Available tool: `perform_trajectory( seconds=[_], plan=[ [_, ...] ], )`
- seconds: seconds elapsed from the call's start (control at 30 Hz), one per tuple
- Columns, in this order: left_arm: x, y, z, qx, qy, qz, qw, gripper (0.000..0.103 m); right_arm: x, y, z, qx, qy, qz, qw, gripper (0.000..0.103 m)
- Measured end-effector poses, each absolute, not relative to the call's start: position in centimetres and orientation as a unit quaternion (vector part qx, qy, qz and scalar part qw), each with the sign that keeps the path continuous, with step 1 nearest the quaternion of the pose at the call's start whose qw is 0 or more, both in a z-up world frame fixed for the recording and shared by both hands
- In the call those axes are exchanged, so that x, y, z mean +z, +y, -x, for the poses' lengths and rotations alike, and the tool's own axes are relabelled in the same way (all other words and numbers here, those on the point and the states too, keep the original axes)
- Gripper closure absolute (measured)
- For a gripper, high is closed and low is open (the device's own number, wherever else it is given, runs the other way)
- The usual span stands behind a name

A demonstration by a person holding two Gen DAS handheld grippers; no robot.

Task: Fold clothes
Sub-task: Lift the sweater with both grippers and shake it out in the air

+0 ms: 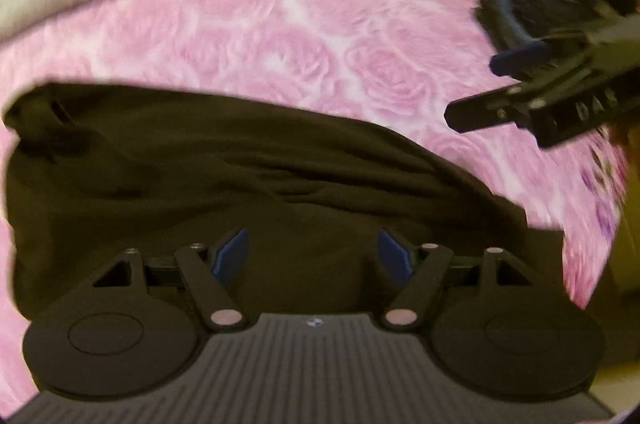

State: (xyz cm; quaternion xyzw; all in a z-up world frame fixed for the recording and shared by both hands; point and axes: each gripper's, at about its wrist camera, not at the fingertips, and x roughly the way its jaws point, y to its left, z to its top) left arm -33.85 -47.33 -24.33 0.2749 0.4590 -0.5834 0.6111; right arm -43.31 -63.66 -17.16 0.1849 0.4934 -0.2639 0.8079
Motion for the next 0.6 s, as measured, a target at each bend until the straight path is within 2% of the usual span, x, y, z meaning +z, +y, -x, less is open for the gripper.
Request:
perform_trajectory(
  seconds=[0.1,0.13,0.17,0.23,0.37,0.47,0.6],
  plan=[
    [-25.8,-48.5,36.1,-0.529,0.48,-0.311,0.627,0.039,-18.7,-66.2,44.6,-0.246,0.501,-0.192,0.807,0.007],
    [-26.2,-48.4,36.6,-0.515,0.479,-0.33,0.63,0.054,-19.1,-66.8,45.0,-0.243,0.505,-0.195,0.805,0.007],
    [-26.6,-48.2,37.1,-0.5,0.478,-0.35,0.632,0.076,-19.6,-67.3,45.0,-0.239,0.508,-0.196,0.804,0.007],
    [-26.4,-47.2,37.2,-0.485,0.472,-0.365,0.639,0.092,-20.4,-68.2,45.1,-0.232,0.514,-0.199,0.801,0.007],
    [-21.9,-41.6,33.5,-0.446,0.473,-0.325,0.687,0.094,-21.5,-69.0,42.8,-0.197,0.512,-0.199,0.812,0.007],
    [-18.9,-34.6,27.7,-0.36,0.49,-0.288,0.74,0.094,-21.9,-68.6,38.7,-0.143,0.501,-0.173,0.836,0.007],
    [-17.3,-26.4,21.3,-0.245,0.498,-0.261,0.79,0.095,-23.1,-67.5,32.0,-0.067,0.484,-0.124,0.864,0.007]
  ],
)
